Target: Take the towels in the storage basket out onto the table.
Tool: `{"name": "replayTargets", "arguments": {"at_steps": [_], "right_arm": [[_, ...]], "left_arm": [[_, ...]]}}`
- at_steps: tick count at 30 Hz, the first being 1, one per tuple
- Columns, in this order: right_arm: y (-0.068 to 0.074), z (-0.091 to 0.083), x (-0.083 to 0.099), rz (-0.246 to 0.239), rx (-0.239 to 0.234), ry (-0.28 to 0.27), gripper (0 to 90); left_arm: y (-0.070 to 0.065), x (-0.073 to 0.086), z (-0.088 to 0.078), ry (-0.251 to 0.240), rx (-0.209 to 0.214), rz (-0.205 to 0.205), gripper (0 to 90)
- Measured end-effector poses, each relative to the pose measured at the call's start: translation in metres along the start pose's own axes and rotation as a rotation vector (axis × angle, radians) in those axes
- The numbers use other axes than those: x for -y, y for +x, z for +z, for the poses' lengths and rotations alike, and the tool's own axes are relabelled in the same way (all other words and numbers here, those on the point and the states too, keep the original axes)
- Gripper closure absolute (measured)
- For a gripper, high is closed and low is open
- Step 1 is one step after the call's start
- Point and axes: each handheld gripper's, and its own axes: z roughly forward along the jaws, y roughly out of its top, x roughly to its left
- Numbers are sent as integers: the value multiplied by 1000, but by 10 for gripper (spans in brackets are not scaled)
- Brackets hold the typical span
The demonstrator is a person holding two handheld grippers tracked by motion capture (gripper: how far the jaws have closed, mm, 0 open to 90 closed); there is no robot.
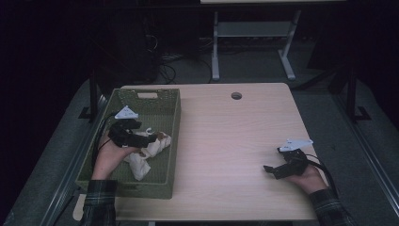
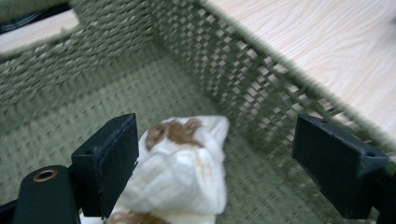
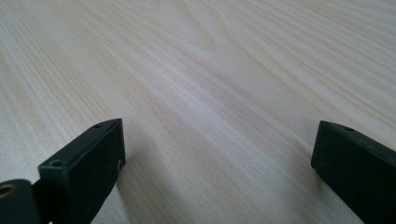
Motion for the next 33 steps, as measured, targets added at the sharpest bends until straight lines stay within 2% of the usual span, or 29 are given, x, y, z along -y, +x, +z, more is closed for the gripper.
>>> {"name": "replayTargets", "arguments": {"at_steps": [3, 8, 9, 10, 11, 12, 13, 18, 21, 27, 33], "right_arm": [[0, 0, 0, 2, -1, -1, 23], [0, 0, 0, 1, 0, 0, 23], [0, 0, 0, 0, 0, 0, 24], [0, 0, 0, 0, 0, 0, 24], [0, 0, 0, 1, 0, -1, 23], [0, 0, 0, 1, 0, -1, 23], [0, 0, 0, 0, 0, 0, 23], [0, 0, 0, -2, -1, -1, 23], [0, 0, 0, -3, 0, -2, 23], [0, 0, 0, -3, 0, -2, 23], [0, 0, 0, 0, 0, 0, 23]], "left_arm": [[6, 6, 5, 20, -17, -13, 141], [12, 13, 12, 67, -56, -13, 134], [15, 16, 15, 90, -76, -17, 134], [15, 16, 15, 90, -76, -17, 134], [18, 20, 18, 113, -84, -31, 134], [18, 20, 18, 113, -84, -31, 134], [21, 24, 22, 128, -88, -51, 134], [26, 29, 27, 155, -88, -68, 129], [27, 33, 31, 180, -78, -96, 129], [27, 38, 42, 279, -73, -92, 129], [25, 40, 47, 305, -71, -92, 131]]}}
